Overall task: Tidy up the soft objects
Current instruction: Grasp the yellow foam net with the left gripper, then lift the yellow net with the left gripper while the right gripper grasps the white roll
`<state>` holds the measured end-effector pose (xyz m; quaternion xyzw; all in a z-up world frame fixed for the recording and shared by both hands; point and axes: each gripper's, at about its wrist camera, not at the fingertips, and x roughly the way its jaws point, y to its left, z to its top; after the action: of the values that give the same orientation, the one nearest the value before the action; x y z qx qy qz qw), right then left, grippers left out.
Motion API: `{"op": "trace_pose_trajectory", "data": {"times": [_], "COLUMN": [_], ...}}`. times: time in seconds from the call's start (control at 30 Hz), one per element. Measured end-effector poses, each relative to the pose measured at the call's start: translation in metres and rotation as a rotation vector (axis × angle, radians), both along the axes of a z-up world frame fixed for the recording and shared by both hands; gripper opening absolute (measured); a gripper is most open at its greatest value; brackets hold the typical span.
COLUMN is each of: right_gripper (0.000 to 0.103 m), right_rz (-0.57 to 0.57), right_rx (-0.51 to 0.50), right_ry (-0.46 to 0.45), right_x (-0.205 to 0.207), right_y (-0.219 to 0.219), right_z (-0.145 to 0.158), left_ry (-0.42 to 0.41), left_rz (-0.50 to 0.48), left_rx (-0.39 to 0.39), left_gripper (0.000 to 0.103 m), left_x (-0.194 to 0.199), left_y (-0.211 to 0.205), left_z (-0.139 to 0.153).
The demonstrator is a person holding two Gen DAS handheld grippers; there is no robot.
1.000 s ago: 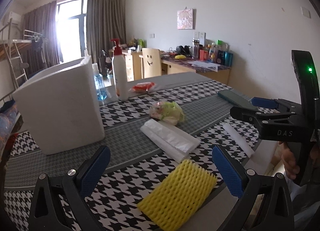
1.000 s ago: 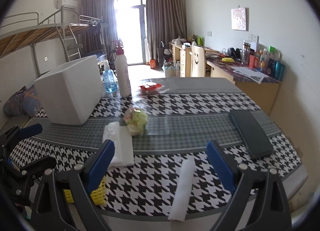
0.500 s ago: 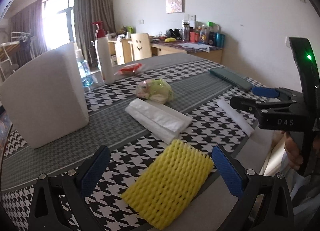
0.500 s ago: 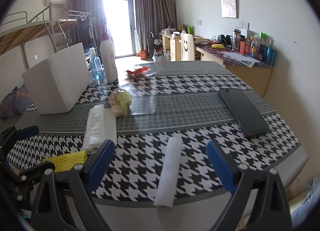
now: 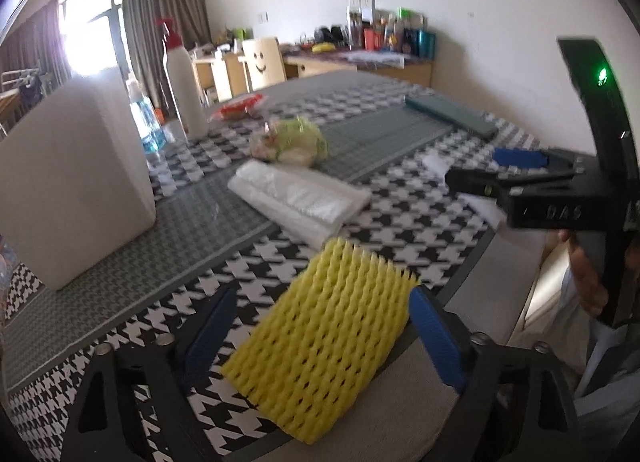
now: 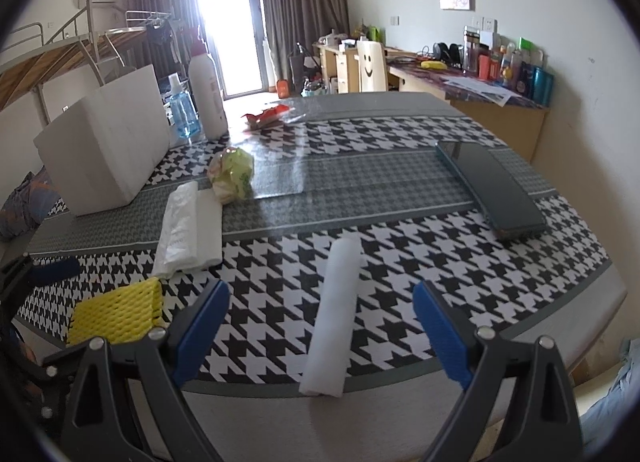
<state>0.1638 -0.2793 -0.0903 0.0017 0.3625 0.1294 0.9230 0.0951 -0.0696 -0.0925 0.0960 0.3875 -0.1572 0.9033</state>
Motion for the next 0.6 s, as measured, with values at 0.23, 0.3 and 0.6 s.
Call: {"op": "trace_pose_trajectory", "data": {"times": [0.23, 0.3, 0.6], "right_gripper": [0.095, 0.095, 0.095], "right_rz": [0.006, 0.003, 0.005], "right_rx": [-0.012, -0.015, -0.005], "right_ry": [0.004, 0.005, 0.006], "right_x": [0.0000, -0.0006, -0.0037], "right_y": [0.0012, 0.0004, -0.0008], "right_z": [-0.0013, -0.0018, -0.0007], "left_ry": [0.054, 0.058, 0.049], "left_rz": [-0.028, -0.032, -0.039], "left_rx": [-0.021, -0.025, -0.062], "left_gripper": [0.067, 0.064, 0.012], "left_x": [0.0016, 0.0018, -0.0010], "left_y": [0.0000, -0.0003, 0.0021], "left_z": [-0.0086, -0.0088, -0.0030]}}
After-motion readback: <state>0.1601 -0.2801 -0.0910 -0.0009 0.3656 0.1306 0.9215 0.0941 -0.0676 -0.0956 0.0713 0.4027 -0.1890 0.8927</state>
